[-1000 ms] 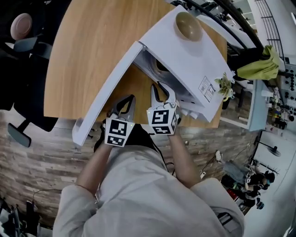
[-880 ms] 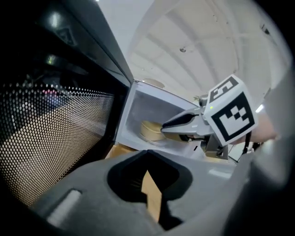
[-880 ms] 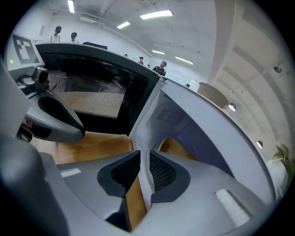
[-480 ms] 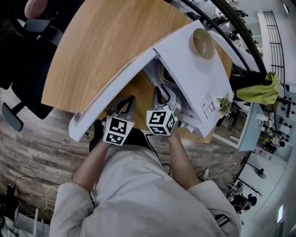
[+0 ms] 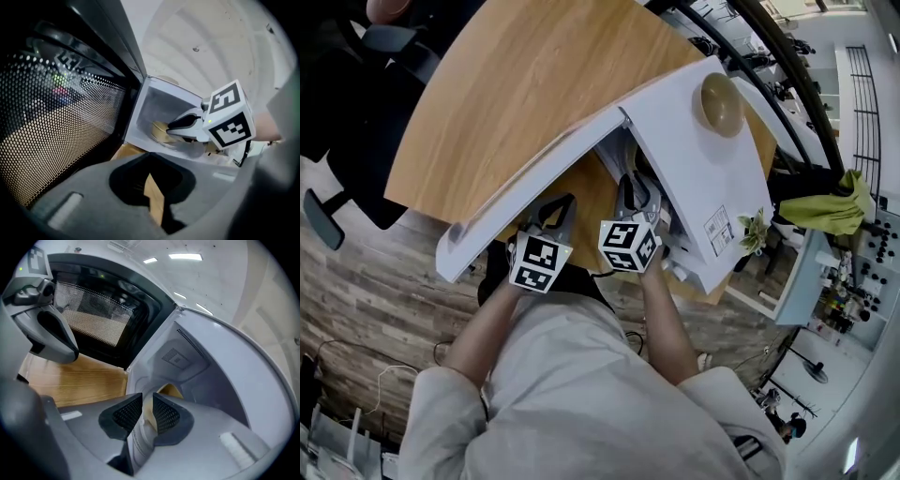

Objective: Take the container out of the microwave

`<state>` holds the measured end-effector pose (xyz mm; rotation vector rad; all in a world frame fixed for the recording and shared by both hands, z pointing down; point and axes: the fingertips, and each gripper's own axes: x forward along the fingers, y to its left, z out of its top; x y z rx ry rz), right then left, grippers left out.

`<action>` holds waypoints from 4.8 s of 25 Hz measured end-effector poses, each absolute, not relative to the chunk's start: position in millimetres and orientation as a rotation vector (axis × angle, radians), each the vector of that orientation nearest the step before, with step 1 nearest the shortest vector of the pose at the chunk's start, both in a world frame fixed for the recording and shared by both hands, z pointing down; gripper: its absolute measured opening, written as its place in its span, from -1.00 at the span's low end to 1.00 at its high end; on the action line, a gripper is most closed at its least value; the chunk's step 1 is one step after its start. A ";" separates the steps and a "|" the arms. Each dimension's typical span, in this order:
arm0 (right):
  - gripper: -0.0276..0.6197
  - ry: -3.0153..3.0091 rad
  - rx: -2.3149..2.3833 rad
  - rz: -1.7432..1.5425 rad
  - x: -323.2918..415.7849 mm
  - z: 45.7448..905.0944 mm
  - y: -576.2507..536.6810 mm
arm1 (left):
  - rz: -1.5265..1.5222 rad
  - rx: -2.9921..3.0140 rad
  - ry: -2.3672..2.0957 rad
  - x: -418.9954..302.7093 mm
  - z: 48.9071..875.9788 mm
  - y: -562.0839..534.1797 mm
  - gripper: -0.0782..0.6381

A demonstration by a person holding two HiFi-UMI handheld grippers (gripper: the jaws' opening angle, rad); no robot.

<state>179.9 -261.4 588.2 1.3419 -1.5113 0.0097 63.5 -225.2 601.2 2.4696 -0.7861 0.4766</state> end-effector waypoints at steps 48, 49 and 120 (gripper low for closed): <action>-0.71 -1.456 1.185 0.179 204.3 627.0 -283.0 | 0.494 2.403 -0.775 66.0 610.3 -219.7 -0.77; -0.71 -1.454 1.184 0.181 204.1 626.9 -282.1 | 0.493 2.404 -0.774 65.8 609.8 -219.4 -0.77; -0.81 -1.588 1.238 0.134 116.3 587.2 -204.2 | 0.528 2.540 -0.539 55.7 594.9 -187.2 -0.77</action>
